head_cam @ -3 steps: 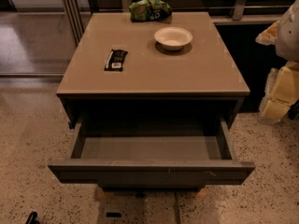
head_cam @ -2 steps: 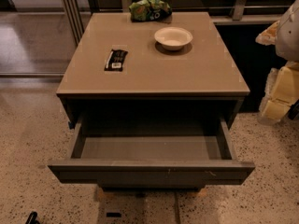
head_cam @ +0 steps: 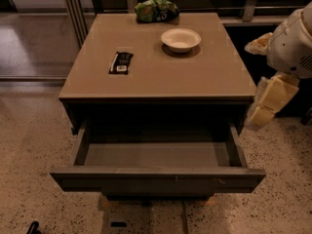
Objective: Place rxbar chocolate into top drawer
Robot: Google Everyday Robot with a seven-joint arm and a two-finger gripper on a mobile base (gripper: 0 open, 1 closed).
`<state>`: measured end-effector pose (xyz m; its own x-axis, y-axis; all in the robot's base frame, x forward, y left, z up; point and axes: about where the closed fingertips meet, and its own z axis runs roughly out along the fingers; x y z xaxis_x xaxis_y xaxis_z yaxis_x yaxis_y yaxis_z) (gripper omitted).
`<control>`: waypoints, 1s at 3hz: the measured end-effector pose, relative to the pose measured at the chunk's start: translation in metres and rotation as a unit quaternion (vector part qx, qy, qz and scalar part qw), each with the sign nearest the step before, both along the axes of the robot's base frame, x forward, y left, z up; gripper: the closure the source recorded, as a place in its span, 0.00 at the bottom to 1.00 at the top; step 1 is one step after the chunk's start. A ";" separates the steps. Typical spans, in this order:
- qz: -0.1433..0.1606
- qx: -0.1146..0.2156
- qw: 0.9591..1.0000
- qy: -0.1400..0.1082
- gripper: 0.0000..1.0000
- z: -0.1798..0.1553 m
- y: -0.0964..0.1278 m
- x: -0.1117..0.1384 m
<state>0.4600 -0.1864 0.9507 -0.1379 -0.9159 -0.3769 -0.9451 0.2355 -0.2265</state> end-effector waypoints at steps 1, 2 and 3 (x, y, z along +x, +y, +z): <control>0.024 0.123 0.991 -0.042 0.00 -0.003 0.042 0.053; 0.036 0.215 0.973 -0.077 0.00 0.013 0.075 0.104; 0.036 0.258 0.962 -0.082 0.00 0.020 0.103 0.145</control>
Offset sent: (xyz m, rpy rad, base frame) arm 0.1695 0.1101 0.0425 0.6698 -0.2543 0.0973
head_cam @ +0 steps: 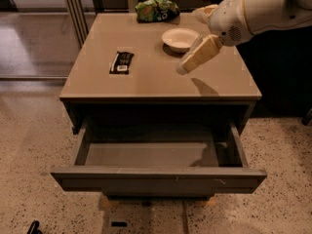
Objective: Place rxbar chocolate into top drawer
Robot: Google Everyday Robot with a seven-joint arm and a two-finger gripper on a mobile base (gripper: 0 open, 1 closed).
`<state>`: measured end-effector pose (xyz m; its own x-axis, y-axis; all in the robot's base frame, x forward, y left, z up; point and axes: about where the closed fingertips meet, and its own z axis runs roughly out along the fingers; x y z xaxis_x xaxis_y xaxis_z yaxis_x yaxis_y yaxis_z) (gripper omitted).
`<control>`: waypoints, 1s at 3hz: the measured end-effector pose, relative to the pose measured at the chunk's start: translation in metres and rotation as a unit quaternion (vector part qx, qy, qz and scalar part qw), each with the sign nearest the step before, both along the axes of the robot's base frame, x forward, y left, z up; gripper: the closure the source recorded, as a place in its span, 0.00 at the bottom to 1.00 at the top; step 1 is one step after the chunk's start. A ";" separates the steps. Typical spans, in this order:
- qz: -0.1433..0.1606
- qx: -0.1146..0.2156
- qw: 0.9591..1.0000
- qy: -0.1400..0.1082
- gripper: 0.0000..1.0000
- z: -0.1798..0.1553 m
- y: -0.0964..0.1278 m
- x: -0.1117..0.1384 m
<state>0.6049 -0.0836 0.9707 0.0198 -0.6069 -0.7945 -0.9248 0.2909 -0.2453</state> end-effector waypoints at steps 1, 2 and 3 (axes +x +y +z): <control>0.003 0.005 1.000 0.000 0.00 0.001 0.008 0.003; -0.009 0.020 1.000 0.003 0.00 -0.003 0.011 -0.003; -0.010 0.025 1.000 0.004 0.00 -0.020 0.028 0.029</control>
Offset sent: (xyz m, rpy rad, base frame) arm -0.0099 0.0096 -0.0081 0.0796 0.0132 -0.0563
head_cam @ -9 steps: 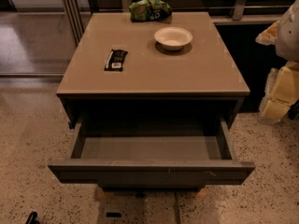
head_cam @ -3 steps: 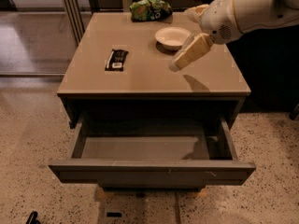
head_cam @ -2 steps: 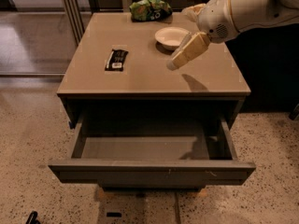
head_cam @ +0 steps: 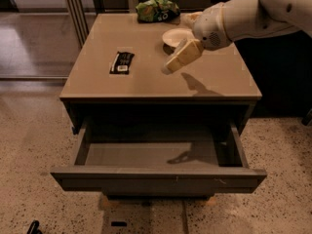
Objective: Place rxbar chocolate into top drawer
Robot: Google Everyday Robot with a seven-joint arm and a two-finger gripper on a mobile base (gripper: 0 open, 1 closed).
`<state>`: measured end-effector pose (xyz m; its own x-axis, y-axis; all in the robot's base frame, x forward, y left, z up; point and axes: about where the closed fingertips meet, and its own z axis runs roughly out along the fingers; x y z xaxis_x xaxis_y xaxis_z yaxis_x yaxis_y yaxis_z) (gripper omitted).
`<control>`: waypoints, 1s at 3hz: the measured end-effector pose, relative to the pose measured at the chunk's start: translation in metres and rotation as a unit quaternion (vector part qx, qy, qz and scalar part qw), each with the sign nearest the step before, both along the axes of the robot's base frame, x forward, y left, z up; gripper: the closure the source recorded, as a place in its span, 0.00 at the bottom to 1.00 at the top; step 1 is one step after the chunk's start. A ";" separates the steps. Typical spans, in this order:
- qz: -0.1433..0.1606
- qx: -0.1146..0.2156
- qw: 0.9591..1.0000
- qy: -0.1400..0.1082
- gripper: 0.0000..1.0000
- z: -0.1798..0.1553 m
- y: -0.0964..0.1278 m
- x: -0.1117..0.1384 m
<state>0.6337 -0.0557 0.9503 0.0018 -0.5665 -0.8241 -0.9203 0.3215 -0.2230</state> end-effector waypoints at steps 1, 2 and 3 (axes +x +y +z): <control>0.017 0.004 1.000 0.002 0.00 -0.013 0.035 0.037; 0.010 -0.001 1.000 0.020 0.00 -0.033 0.062 0.066; -0.008 -0.009 0.999 0.036 0.00 -0.048 0.068 0.076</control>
Offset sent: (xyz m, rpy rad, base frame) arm 0.0900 0.0850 -0.0430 -0.0019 0.0563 0.0285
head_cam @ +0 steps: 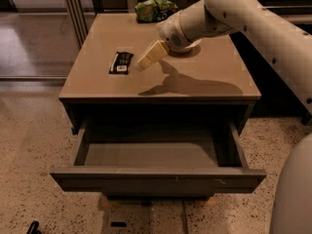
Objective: Place rxbar chocolate into top drawer
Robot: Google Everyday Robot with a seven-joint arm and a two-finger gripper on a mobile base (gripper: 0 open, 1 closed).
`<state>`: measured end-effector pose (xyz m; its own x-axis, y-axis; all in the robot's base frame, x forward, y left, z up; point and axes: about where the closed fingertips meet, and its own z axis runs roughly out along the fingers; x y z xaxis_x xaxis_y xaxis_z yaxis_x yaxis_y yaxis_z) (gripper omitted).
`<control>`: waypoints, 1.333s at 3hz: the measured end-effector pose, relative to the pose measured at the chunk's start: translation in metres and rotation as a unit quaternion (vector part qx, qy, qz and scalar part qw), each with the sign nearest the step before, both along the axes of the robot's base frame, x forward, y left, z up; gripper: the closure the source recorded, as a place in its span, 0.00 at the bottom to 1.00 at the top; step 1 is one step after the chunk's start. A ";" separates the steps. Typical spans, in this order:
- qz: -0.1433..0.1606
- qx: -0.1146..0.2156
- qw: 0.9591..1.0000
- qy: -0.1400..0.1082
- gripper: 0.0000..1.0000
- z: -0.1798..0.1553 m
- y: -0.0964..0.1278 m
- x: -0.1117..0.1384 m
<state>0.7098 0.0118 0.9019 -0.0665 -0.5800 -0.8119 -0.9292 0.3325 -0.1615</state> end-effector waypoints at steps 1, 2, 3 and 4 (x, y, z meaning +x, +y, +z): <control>-0.015 -0.007 1.000 0.013 0.00 -0.017 0.011 0.009; -0.015 -0.010 1.000 0.015 0.00 -0.025 0.026 0.016; 0.006 -0.013 1.000 0.019 0.00 -0.034 0.055 0.024; 0.006 -0.013 1.000 0.019 0.00 -0.034 0.055 0.024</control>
Offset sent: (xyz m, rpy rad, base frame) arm 0.0258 0.0396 -0.0298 -0.0252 0.0279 -0.0394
